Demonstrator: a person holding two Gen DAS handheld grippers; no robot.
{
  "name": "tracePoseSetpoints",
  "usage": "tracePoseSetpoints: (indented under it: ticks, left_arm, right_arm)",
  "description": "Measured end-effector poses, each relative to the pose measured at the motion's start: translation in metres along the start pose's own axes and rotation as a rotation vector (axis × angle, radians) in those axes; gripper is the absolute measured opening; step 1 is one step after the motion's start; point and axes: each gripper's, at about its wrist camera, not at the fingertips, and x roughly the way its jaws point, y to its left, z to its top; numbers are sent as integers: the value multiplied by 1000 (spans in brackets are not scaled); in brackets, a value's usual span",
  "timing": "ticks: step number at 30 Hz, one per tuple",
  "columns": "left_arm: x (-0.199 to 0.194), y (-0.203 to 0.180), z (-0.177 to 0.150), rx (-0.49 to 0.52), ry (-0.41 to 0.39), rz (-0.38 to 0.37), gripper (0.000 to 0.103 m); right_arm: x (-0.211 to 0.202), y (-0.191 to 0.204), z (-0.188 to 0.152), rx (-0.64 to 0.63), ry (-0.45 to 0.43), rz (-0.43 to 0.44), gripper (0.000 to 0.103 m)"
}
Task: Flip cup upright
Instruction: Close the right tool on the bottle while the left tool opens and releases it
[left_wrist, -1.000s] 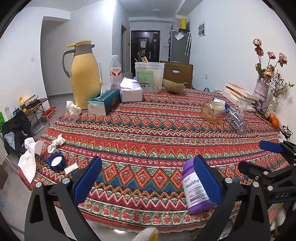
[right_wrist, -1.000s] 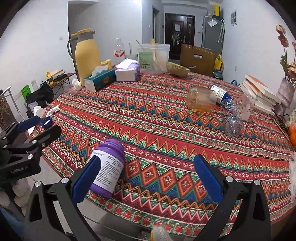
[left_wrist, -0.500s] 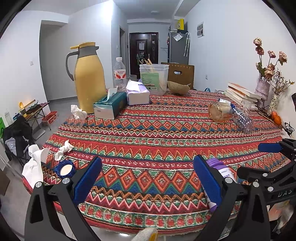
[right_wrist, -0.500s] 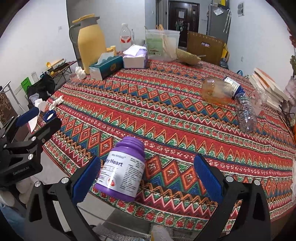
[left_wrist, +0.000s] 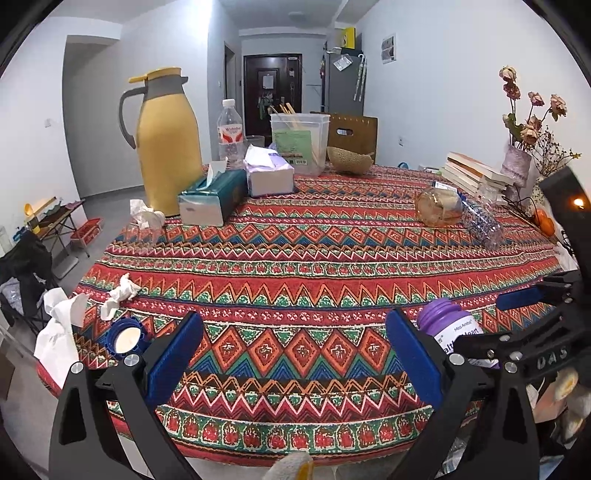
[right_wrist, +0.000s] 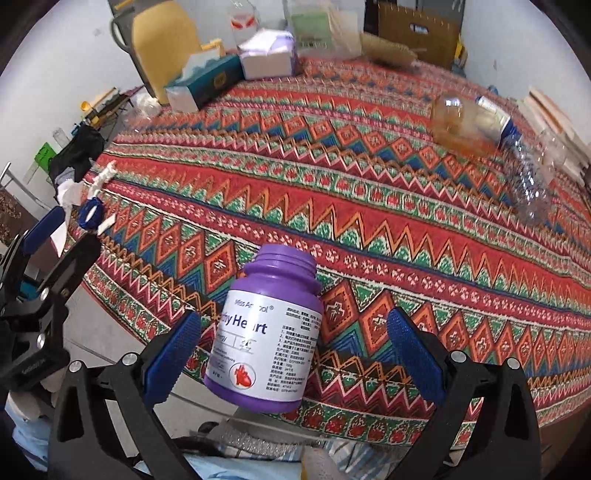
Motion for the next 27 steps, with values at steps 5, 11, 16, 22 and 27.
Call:
tracePoseSetpoints:
  ticks: [5, 11, 16, 22, 27]
  left_arm:
    - [7, 2, -3, 8, 18, -17, 96]
    - [17, 9, -6, 7, 38, -13, 96]
    - [20, 14, -8, -4, 39, -3, 96]
    - [23, 16, -8, -9, 40, -7, 96]
    - [26, 17, -7, -13, 45, -11, 96]
  right_arm:
    - [12, -1, 7, 39, 59, -1, 97]
    - [25, 1, 15, 70, 125, 25, 97]
    - [35, 0, 27, 115, 188, 66, 97]
    - [46, 0, 38, 136, 261, 84, 83]
    - [54, -5, 43, 162, 284, 107, 63]
